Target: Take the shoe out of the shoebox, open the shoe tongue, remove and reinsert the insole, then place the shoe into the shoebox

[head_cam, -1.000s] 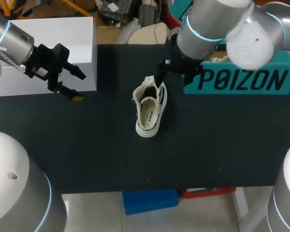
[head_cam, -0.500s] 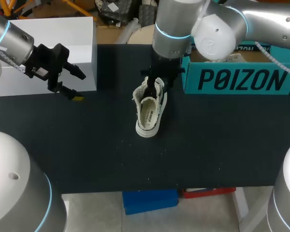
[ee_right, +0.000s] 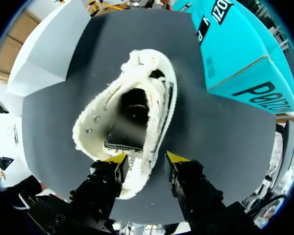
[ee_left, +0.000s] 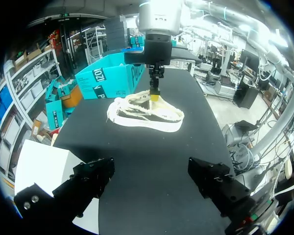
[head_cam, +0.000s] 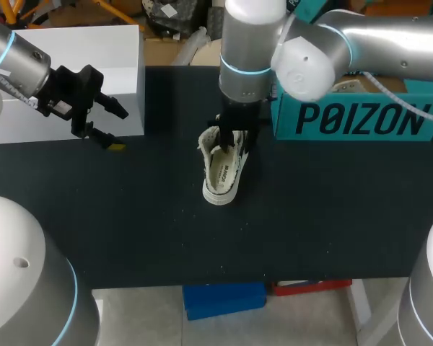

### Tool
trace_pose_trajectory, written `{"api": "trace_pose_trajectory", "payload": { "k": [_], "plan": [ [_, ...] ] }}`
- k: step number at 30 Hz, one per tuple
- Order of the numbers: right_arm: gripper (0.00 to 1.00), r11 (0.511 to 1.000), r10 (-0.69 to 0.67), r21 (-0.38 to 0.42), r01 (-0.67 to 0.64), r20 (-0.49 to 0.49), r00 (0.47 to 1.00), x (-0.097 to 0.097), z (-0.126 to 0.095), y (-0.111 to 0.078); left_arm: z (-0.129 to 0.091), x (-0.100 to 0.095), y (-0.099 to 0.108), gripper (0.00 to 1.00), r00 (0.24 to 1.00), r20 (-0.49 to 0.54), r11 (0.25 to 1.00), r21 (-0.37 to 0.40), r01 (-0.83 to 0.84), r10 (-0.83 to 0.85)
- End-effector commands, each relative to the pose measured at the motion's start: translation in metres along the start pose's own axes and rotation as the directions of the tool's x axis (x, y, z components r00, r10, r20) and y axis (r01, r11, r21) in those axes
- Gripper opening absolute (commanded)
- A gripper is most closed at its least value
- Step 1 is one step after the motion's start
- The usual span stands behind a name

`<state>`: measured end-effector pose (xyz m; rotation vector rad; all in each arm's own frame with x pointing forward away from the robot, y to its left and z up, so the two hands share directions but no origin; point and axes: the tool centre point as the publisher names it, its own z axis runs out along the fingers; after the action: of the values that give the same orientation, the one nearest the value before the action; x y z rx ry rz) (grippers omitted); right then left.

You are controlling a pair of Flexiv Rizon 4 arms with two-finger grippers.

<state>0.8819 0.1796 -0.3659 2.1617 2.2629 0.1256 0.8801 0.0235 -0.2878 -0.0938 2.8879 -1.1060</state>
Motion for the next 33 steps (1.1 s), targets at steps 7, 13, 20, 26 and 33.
{"api": "trace_pose_trajectory", "payload": {
  "k": [7,13,20,26,33],
  "plan": [
    [0.45,1.000,0.007,-0.005,-0.007,0.021,1.000,-0.022,-0.014,-0.005,0.001,0.001,0.001,1.00,1.000,0.004,1.000,0.001,-0.002,0.002],
    [0.45,1.000,0.004,0.000,-0.004,0.030,1.000,-0.029,-0.012,0.000,0.001,0.001,0.001,1.00,1.000,0.004,1.000,0.001,-0.002,0.002],
    [0.46,1.000,0.001,0.001,-0.001,0.029,1.000,-0.030,-0.002,0.007,0.001,0.001,0.001,1.00,1.000,0.004,1.000,0.001,-0.002,0.002],
    [0.45,1.000,-0.002,0.002,0.002,0.024,1.000,-0.028,0.001,0.010,0.001,0.001,0.001,1.00,1.000,0.004,1.000,0.001,-0.002,0.002],
    [0.44,1.000,-0.003,0.004,0.003,0.022,1.000,-0.024,0.007,0.015,0.001,0.001,0.001,1.00,1.000,0.004,1.000,0.001,-0.002,0.002]
  ]
}}
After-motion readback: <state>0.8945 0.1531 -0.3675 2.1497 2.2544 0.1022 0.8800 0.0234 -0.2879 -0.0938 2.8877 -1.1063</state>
